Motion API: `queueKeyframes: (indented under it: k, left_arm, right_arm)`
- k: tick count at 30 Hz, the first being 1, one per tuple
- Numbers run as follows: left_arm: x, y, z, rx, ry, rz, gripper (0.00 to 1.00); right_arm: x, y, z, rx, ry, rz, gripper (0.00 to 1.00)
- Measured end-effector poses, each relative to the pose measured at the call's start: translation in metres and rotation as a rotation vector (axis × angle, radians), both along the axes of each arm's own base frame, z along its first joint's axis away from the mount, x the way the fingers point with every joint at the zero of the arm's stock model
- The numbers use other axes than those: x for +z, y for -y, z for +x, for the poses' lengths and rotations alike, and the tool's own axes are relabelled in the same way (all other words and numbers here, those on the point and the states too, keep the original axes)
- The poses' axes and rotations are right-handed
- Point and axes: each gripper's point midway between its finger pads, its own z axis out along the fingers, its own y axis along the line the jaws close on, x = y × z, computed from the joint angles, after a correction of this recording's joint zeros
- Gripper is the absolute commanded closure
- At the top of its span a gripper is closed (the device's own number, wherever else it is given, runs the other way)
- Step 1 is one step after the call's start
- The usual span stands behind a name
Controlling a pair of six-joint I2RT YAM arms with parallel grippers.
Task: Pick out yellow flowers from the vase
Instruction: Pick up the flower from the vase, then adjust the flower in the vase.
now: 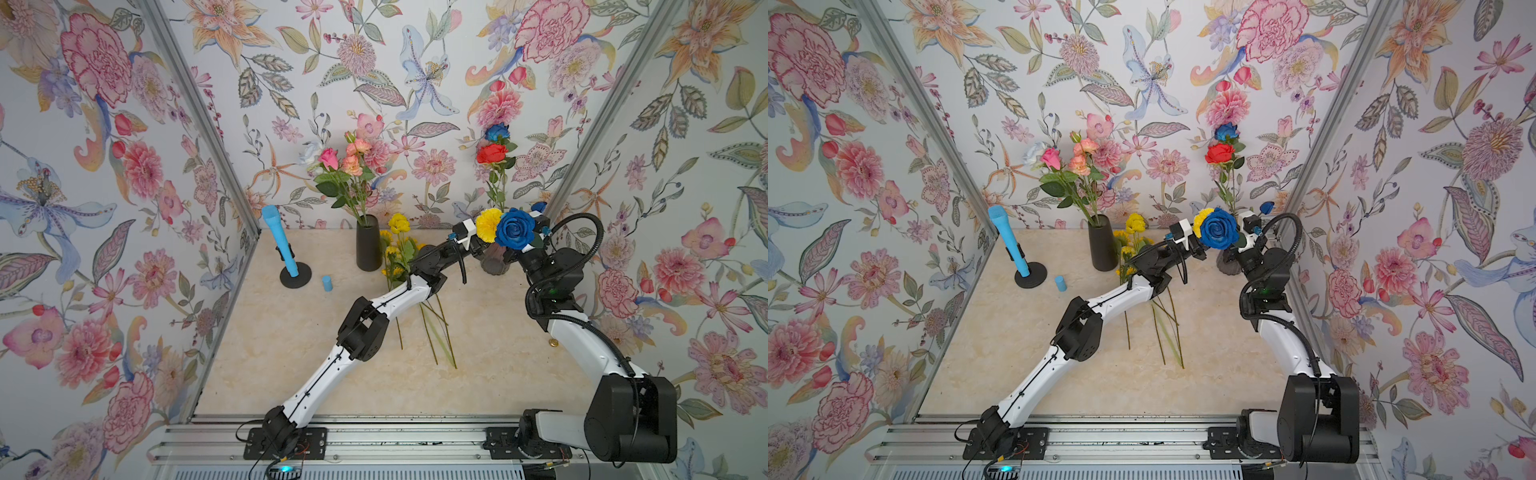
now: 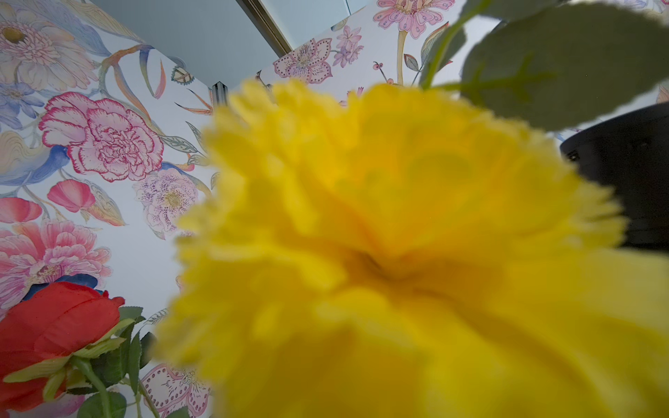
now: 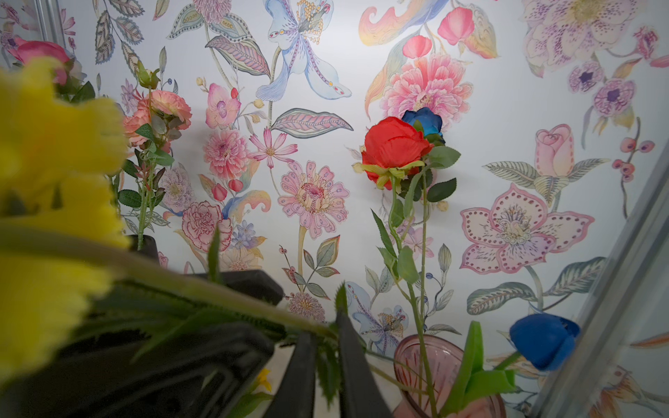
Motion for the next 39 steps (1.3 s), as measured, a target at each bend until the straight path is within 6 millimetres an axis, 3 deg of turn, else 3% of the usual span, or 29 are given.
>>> queueKeyframes:
  k: [22,31,39]
  left_arm:
    - [-0.009,0.001,0.003,0.006,-0.014,0.021,0.94]
    - [0.022,-0.01,-0.002,0.022,0.022,-0.003,0.94]
    - [0.037,-0.016,-0.008,0.036,0.044,-0.002,0.95]
  right_arm:
    - [0.002,0.028,0.008,-0.119,-0.021,0.047,0.85]
    - [0.021,0.057,0.023,-0.214,-0.009,0.088,0.89]
    - [-0.002,0.071,0.049,-0.26,-0.094,0.12,0.9]
